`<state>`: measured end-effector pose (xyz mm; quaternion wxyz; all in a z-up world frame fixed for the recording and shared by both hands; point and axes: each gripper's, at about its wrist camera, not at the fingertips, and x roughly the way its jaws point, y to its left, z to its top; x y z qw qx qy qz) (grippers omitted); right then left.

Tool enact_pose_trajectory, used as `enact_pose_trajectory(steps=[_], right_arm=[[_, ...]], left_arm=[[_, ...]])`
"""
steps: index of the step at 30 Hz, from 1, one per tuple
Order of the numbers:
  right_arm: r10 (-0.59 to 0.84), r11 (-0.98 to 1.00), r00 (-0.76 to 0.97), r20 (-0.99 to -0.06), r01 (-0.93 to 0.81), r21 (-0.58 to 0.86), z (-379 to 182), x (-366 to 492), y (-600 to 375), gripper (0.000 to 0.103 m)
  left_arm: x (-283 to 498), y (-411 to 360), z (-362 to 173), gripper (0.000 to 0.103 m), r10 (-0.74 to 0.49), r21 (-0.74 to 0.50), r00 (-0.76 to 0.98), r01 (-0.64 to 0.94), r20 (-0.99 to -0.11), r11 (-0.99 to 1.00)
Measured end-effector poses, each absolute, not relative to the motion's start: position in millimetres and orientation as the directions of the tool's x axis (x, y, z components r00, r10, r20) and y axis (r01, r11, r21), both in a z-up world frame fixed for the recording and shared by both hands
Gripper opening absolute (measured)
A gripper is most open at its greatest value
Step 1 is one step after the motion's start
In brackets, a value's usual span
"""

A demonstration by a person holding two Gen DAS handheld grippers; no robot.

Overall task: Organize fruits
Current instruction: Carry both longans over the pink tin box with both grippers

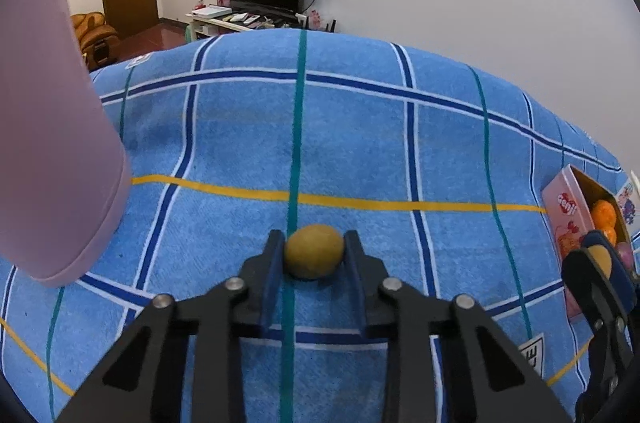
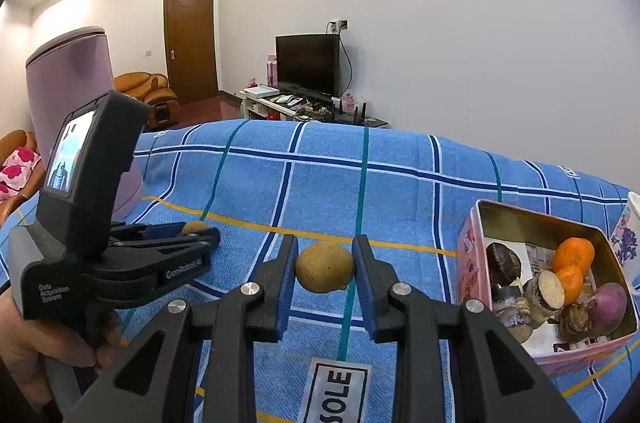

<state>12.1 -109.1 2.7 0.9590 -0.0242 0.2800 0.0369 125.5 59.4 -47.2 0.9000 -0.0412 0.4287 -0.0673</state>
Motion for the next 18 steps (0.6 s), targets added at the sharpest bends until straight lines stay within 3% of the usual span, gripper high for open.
enact_pose_trajectory(steps=[10, 18], right_arm=[[0.048, 0.993, 0.876, -0.481, -0.096, -0.076, 5.7, -2.3, -99.1, 0.03], [0.037, 0.991, 0.888, -0.458, -0.092, -0.099, 7.9, -8.5, -95.9, 0.03]], left_arm=[[75.4, 66.2, -21.7, 0.031, -0.042, -0.051, 0.789, 0.014, -0.613, 0.999], [47.3, 71.6, -13.5, 0.031, -0.006, -0.042, 0.825, -0.021, -0.566, 0.999]])
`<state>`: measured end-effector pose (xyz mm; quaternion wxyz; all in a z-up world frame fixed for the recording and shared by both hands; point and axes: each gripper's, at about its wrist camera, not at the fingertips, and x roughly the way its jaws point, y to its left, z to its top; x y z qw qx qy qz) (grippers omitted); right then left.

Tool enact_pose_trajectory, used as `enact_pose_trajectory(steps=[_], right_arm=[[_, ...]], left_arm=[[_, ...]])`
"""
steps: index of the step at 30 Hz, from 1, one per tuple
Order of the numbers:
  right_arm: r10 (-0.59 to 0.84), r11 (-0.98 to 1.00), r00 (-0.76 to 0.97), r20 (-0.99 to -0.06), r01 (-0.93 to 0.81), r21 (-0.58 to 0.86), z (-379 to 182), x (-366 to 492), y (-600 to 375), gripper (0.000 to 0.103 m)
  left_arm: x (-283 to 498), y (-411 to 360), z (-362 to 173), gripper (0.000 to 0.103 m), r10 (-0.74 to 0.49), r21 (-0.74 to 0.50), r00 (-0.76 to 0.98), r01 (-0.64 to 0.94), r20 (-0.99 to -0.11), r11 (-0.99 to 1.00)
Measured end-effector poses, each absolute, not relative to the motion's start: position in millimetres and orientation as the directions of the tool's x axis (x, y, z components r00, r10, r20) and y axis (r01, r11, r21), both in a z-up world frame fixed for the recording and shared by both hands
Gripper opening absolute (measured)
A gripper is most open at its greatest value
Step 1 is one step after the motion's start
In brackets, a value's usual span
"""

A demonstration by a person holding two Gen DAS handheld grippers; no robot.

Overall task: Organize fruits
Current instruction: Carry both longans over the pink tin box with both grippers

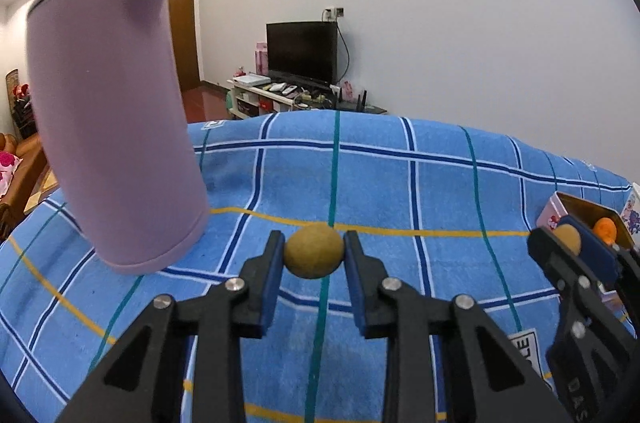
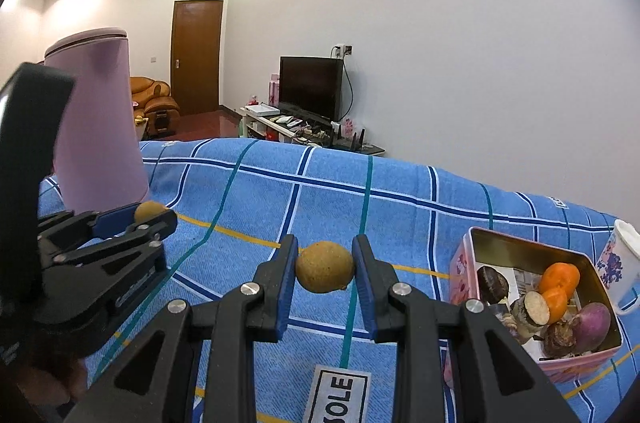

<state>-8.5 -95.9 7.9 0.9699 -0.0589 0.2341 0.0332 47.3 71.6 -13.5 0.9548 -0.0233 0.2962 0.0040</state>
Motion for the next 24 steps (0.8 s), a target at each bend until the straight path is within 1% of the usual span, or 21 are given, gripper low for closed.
enact_pose_trajectory(steps=[13, 24], right_arm=[[0.024, 0.989, 0.9, -0.435, -0.085, -0.121, 9.8, -22.8, -92.7, 0.03], [0.016, 0.989, 0.898, -0.44, -0.078, -0.123, 10.9, -27.6, -95.4, 0.03]], left_arm=[[26.0, 67.4, -10.7, 0.031, -0.003, -0.054, 0.844, -0.031, -0.536, 0.998], [13.5, 65.7, -9.9, 0.031, -0.011, -0.07, 0.851, -0.03, -0.524, 0.997]])
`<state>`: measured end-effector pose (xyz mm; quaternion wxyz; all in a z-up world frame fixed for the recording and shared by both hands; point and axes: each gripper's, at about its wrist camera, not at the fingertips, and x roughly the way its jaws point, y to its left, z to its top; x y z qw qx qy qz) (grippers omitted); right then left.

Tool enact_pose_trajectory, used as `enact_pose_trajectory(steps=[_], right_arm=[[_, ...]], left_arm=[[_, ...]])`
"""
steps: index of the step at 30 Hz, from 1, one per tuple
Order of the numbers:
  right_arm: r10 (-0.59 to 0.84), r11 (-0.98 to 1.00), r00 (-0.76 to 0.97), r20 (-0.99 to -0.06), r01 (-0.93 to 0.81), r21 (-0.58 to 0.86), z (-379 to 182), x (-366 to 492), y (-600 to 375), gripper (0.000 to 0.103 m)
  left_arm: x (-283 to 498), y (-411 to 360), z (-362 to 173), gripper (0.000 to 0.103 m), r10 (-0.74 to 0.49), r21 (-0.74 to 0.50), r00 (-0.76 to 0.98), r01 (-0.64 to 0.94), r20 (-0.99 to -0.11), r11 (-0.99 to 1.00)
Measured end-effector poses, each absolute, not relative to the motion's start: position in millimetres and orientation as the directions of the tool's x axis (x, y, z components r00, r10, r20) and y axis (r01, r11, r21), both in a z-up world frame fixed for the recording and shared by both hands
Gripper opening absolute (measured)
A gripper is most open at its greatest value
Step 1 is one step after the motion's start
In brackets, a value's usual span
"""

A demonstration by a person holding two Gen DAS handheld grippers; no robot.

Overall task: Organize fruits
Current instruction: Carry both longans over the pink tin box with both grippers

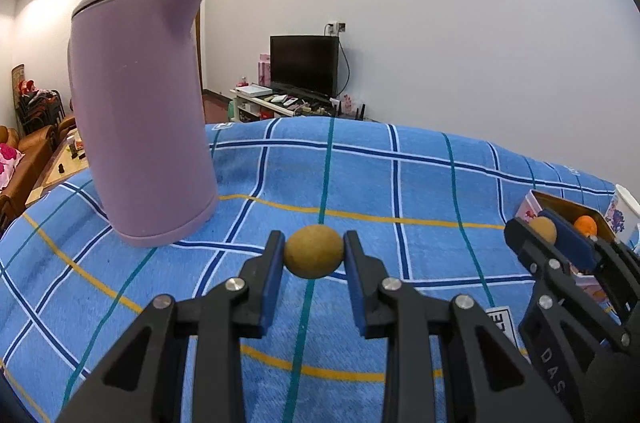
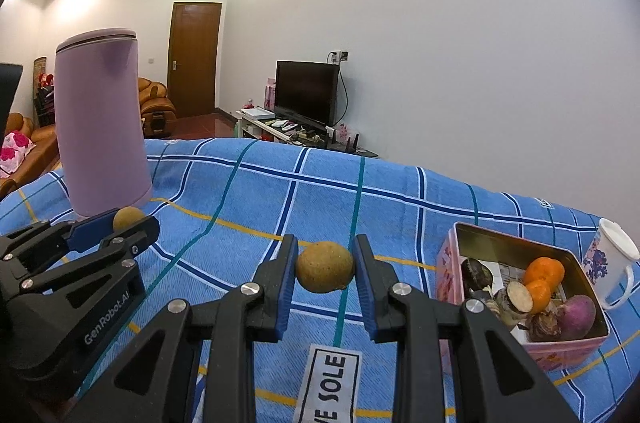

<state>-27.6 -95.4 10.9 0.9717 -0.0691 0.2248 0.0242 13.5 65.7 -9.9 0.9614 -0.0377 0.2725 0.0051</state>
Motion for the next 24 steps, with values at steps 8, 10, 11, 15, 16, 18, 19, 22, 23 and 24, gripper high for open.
enact_pose_trajectory(steps=[8, 10, 11, 15, 16, 18, 19, 22, 23, 24], right_arm=[[0.014, 0.989, 0.899, -0.439, -0.078, -0.128, 9.9, -34.6, -98.0, 0.03], [0.015, 0.989, 0.899, -0.439, -0.079, -0.129, 9.7, -37.2, -98.9, 0.03], [0.015, 0.988, 0.899, -0.438, -0.079, -0.129, 9.6, -37.6, -98.8, 0.03], [0.014, 0.988, 0.898, -0.439, -0.08, -0.131, 9.2, -40.9, -100.3, 0.03], [0.015, 0.988, 0.898, -0.44, -0.08, -0.131, 9.2, -40.1, -99.9, 0.03], [0.015, 0.988, 0.898, -0.439, -0.081, -0.132, 9.2, -44.7, -102.6, 0.03], [0.015, 0.988, 0.898, -0.44, -0.081, -0.132, 9.1, -46.6, -103.8, 0.03], [0.016, 0.988, 0.898, -0.441, -0.082, -0.133, 9.5, -47.8, -104.8, 0.03], [0.016, 0.988, 0.897, -0.441, -0.083, -0.133, 9.5, -49.8, -106.4, 0.03], [0.016, 0.988, 0.897, -0.441, -0.083, -0.133, 9.5, -51.5, -107.6, 0.03]], left_arm=[[3.2, 61.3, -8.1, 0.031, -0.013, -0.068, 0.857, -0.026, -0.515, 0.997], [0.9, 59.5, -7.1, 0.031, -0.01, -0.065, 0.86, -0.027, -0.51, 0.998], [-0.5, 58.7, -6.8, 0.031, -0.009, -0.063, 0.861, -0.027, -0.508, 0.998], [-5.3, 53.1, -5.9, 0.031, -0.012, -0.056, 0.864, -0.019, -0.503, 0.998], [-6.5, 52.1, -5.7, 0.031, -0.013, -0.054, 0.865, -0.016, -0.502, 0.998], [-8.2, 49.8, -5.5, 0.031, -0.013, -0.049, 0.866, -0.013, -0.499, 0.999], [-9.0, 48.6, -5.4, 0.031, -0.013, -0.047, 0.867, -0.012, -0.498, 0.999], [-11.3, 45.7, -4.9, 0.031, -0.009, -0.042, 0.869, -0.013, -0.496, 0.999], [-12.1, 45.0, -4.8, 0.031, -0.008, -0.04, 0.869, -0.013, -0.494, 0.999], [-12.8, 44.5, -4.6, 0.031, -0.007, -0.038, 0.87, -0.013, -0.494, 0.999]])
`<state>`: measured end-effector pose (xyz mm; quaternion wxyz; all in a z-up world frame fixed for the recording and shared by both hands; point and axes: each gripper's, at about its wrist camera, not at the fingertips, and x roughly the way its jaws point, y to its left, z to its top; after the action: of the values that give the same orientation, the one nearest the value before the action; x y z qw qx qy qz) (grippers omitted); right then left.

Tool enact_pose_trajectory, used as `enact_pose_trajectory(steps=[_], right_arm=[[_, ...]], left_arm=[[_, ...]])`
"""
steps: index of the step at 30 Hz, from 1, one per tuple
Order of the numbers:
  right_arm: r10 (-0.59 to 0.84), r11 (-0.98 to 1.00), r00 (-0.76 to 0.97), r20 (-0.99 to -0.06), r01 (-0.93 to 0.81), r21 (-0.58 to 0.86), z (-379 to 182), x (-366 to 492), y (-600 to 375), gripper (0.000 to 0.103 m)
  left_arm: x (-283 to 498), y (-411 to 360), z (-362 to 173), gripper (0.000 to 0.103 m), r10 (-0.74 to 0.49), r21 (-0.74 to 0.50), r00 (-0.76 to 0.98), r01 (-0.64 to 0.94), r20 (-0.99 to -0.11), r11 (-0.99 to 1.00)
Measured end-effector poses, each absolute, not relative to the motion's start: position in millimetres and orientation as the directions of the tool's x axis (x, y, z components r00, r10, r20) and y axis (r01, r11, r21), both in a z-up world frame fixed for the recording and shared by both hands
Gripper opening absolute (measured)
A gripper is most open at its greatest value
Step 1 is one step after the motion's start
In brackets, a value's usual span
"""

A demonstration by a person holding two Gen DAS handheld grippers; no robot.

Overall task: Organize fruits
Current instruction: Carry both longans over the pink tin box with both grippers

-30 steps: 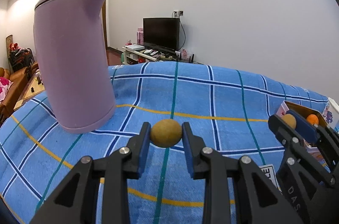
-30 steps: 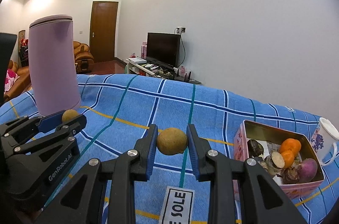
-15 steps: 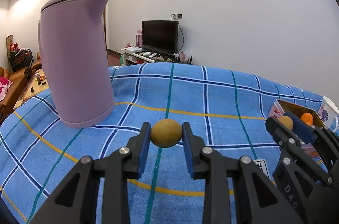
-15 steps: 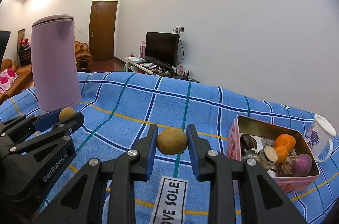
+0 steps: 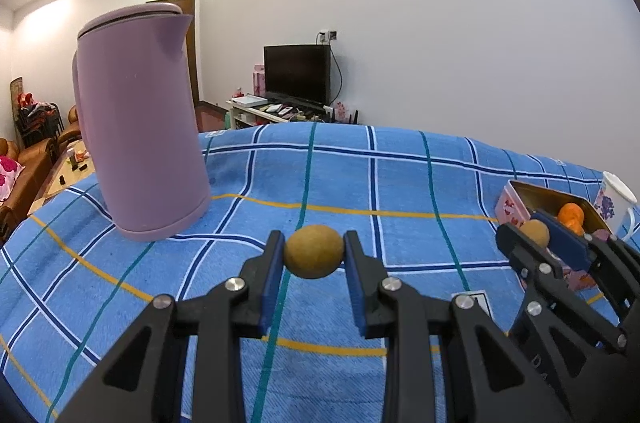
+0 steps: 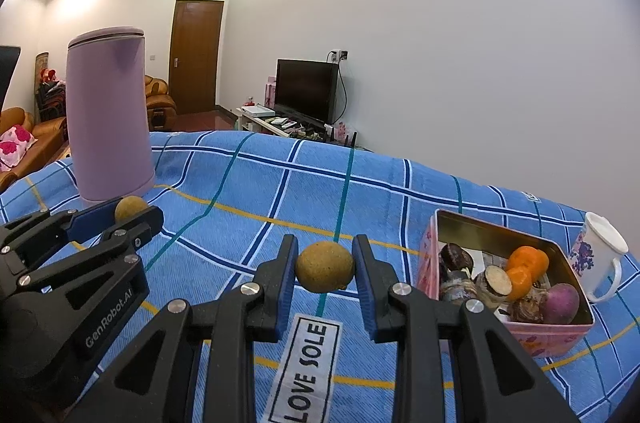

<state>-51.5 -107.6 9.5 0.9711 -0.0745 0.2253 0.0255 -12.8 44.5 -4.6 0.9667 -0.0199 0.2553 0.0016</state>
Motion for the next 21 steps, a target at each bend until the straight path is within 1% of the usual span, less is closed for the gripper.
enact_pose_trajectory(steps=[21], right_arm=[[0.005, 0.987, 0.895, -0.446, -0.074, -0.139, 12.4, -72.4, -137.1, 0.03]], left_arm=[[-28.9, 15.9, -2.2, 0.031, -0.025, -0.003, 0.874, 0.027, -0.485, 1.0]])
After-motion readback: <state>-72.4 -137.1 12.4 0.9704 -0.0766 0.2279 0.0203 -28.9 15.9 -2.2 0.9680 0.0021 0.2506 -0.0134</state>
